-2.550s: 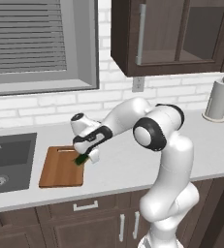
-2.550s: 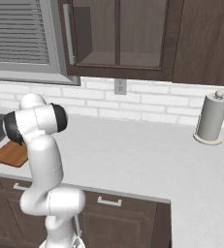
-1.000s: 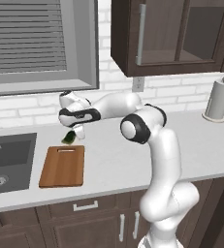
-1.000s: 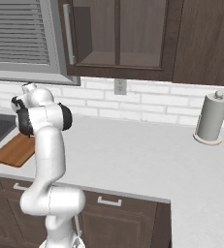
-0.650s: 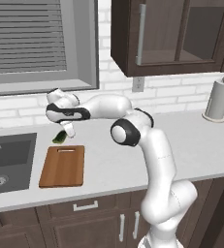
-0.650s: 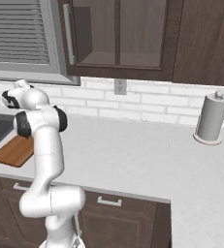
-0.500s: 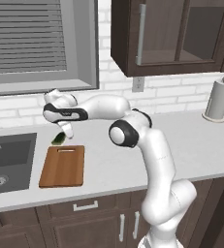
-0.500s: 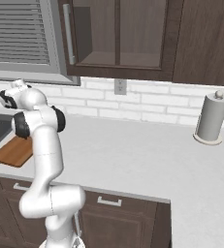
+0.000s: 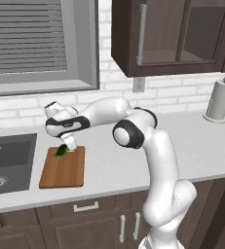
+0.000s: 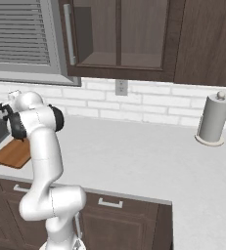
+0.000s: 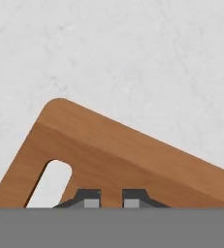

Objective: Pick up the sponge from the counter and clean the cutting board by briefly scrubbing or pressing down on the cutting board. Once finished, release the sponge.

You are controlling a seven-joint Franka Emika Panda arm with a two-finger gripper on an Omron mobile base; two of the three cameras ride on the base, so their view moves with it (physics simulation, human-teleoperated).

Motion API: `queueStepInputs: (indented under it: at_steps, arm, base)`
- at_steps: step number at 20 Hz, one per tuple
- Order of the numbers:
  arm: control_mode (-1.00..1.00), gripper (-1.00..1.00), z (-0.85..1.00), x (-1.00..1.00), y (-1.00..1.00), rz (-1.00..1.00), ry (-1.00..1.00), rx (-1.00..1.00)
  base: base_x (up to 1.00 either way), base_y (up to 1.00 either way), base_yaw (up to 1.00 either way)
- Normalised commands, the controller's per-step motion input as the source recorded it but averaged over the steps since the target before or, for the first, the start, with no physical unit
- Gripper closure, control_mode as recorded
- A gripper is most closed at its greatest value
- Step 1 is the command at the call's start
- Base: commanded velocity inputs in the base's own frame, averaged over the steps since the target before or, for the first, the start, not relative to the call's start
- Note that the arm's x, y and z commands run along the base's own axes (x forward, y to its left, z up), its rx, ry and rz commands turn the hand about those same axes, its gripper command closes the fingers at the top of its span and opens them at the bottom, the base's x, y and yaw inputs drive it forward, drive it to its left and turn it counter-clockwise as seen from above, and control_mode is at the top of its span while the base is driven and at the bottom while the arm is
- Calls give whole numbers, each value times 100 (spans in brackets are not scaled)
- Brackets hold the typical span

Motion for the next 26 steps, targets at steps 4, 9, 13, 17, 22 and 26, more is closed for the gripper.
queueStepInputs:
  at_steps: [4,9,13,17,22,26]
  arm:
    - [-100,100,-12,17,29,-9,-10,0]
    - [-100,100,-25,12,16,-11,-7,0]
    - [-100,100,-47,0,2,-11,-2,-6]
    - [-100,100,-46,0,0,-14,0,-10]
    - [-100,100,-35,0,-22,-15,-5,-6]
    - [-100,100,-53,-13,-60,-13,-12,-3]
  base:
    - [0,0,0]
    - [0,0,0]
    - [0,0,0]
    - [0,0,0]
    - [0,0,0]
    - [0,0,0]
